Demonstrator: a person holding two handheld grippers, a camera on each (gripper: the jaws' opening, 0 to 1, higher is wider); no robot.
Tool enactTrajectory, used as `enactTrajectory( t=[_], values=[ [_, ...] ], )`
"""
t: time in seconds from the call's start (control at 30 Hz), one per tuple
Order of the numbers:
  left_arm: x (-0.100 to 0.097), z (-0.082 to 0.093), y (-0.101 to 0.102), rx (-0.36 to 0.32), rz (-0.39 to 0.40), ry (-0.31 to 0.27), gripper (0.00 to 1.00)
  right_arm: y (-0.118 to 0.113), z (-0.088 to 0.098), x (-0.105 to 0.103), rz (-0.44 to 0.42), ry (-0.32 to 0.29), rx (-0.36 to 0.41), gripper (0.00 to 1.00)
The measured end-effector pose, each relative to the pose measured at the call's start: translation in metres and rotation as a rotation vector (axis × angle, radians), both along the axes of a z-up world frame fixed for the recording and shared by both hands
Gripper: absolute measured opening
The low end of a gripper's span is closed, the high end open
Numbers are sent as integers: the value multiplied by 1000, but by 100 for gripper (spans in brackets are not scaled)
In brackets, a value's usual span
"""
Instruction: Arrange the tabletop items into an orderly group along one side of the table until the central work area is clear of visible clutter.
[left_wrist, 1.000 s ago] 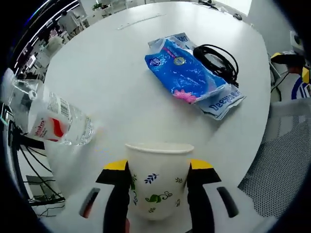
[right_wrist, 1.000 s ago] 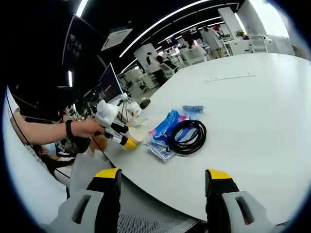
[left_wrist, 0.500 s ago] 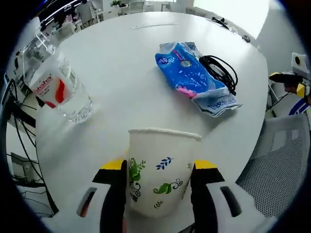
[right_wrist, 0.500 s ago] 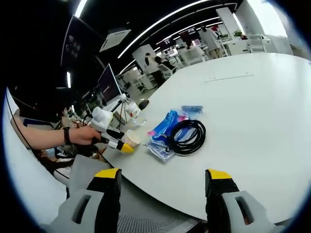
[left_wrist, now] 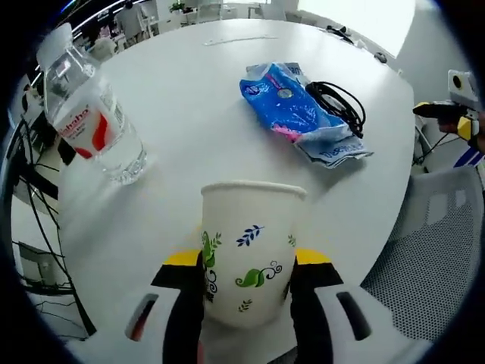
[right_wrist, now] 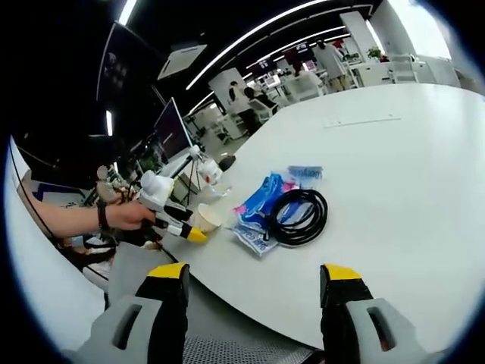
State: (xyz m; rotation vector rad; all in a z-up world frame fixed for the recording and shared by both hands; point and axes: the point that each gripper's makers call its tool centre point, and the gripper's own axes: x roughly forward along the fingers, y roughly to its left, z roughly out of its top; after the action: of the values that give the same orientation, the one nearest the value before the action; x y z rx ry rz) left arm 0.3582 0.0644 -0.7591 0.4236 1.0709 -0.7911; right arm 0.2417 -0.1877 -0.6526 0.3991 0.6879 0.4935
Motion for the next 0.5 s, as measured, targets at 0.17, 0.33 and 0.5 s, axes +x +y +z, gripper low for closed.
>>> enactTrajectory(
  t=[0.17,0.33,0.5],
  values=[
    [-2,5,-1,-45,27,-3,43,2,1,0,10,1,-2,72],
    [-1,22,-14,-101,-8,-84,43,6,1,1,20,2,0,72],
    [-14,39,-41,-182,-91,-137,43,17,3,4,40,-3,16,71]
  ],
)
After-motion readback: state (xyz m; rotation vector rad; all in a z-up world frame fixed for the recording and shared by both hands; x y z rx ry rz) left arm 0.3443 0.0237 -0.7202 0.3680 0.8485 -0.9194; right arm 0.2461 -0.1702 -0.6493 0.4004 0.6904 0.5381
